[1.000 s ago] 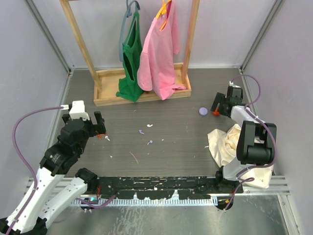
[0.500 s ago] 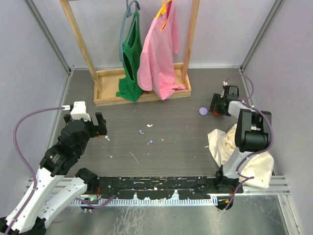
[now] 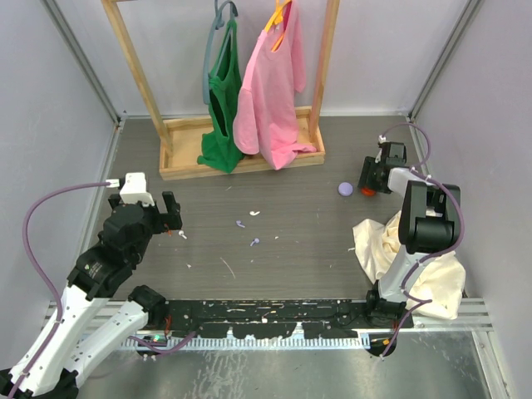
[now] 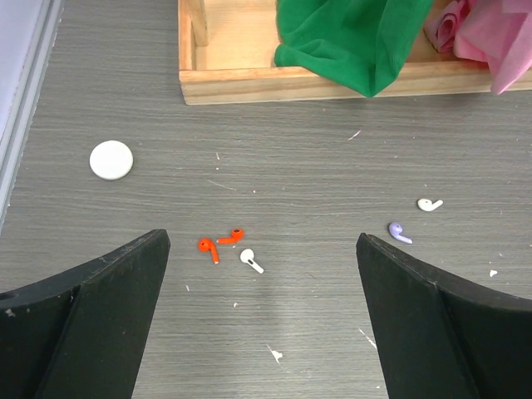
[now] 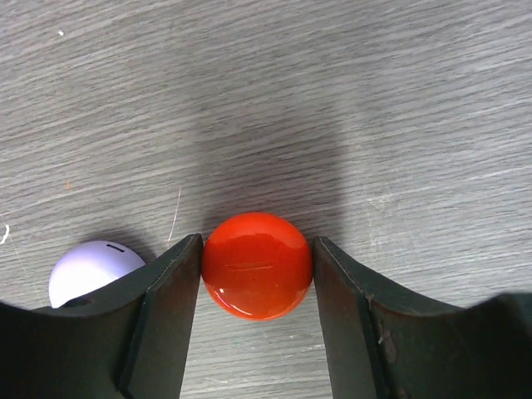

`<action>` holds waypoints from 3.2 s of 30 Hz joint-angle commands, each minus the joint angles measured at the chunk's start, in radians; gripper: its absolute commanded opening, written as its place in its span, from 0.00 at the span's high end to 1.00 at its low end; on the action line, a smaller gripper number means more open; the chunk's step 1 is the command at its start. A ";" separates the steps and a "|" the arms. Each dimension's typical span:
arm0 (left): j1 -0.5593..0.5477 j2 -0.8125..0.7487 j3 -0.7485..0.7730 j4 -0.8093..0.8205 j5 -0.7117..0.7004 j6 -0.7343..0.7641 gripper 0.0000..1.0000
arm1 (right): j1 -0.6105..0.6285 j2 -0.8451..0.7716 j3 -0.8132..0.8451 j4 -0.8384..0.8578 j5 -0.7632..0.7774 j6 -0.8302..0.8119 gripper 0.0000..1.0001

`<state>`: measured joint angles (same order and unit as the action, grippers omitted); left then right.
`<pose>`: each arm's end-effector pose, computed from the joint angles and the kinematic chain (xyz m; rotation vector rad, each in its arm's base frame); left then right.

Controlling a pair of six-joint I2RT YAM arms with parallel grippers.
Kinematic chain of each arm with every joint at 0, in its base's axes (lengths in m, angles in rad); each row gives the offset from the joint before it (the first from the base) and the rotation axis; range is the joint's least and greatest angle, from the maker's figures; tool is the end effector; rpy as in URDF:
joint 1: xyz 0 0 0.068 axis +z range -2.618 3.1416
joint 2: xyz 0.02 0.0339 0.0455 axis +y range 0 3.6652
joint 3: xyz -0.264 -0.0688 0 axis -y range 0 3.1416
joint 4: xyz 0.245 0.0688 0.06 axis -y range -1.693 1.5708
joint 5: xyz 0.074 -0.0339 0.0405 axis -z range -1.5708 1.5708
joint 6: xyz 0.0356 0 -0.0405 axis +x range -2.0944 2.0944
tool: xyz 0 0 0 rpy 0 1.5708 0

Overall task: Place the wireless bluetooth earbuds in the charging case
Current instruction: Pick up the charging case at the center of the board.

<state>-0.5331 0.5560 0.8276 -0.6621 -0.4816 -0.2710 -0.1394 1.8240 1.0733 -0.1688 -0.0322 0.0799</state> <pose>0.1060 -0.0434 0.3362 -0.0612 1.9145 -0.0682 0.3692 -0.0506 0.1587 0.2590 2.4762 0.0151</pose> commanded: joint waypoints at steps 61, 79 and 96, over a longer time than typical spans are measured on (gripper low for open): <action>-0.004 0.389 -0.037 0.429 0.679 -0.543 0.01 | 0.983 -0.605 -0.452 0.616 0.009 0.166 0.44; -0.005 0.509 -0.017 0.525 0.878 -0.559 0.36 | 1.056 -0.605 -0.497 0.783 -0.094 0.075 0.44; -0.054 0.582 0.011 0.498 0.930 -0.510 0.49 | 1.069 -0.606 -0.497 0.808 -0.080 0.052 0.44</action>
<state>-0.5774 1.1378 0.7822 -0.1917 0.4175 -0.8181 0.9234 1.2411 0.5625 0.5617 -0.1154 0.1520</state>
